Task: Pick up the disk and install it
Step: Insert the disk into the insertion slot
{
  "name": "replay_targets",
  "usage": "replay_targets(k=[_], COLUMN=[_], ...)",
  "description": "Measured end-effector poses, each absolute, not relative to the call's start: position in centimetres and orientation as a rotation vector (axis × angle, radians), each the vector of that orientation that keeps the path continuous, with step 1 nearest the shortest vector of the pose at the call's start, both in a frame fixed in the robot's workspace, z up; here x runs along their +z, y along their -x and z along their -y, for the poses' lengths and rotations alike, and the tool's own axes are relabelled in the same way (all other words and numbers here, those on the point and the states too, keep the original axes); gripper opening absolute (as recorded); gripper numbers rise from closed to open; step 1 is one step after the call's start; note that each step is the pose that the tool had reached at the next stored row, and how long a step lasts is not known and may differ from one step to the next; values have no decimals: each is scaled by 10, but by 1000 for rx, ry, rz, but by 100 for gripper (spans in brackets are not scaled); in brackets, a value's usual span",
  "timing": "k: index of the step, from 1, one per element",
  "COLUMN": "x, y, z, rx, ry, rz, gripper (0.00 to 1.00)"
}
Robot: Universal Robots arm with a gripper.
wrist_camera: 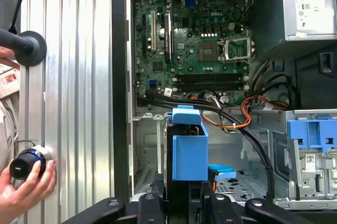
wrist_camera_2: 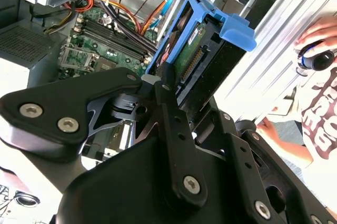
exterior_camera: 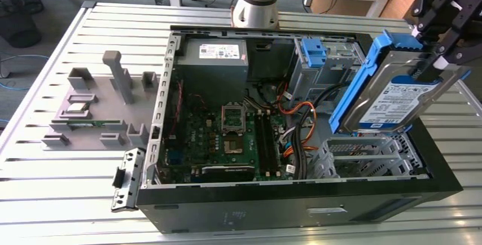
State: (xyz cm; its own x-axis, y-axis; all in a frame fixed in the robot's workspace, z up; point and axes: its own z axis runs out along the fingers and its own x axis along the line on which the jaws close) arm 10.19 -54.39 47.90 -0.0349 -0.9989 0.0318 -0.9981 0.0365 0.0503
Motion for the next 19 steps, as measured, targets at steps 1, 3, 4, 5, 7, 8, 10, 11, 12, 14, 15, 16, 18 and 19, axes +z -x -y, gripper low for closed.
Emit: replay_targets(k=[1, 3, 4, 5, 7, 8, 10, 11, 12, 14, 15, 16, 18, 19], x=[478, 476, 474, 472, 469, 467, 464, 462, 460, 457, 455, 454, 454, 453], y=[-103, -106, -106, -107, -108, -109, -110, -110, -110, -110, -110, -110, -111, -111], z=[545, 546, 546, 547, 548, 549, 550, 550, 551, 551, 551, 551, 551, 551], rx=[-22, -22, -22, -22, -22, -22, -22, -22, -22, -22, -22, -22, -21, -22], ry=[-2141, -2141, -2141, -2141, -2141, -2141, -2141, -2141, -2141, -2141, -2141, -2141, -2141, -2141], rz=[2219, 2219, 2219, 2219, 2219, 2219, 2219, 2219, 2219, 2219, 2219, 2219, 2219, 2219], gripper=[35, 35, 35, 35, 35, 35, 35, 35, 35, 35, 35, 35, 35, 35])
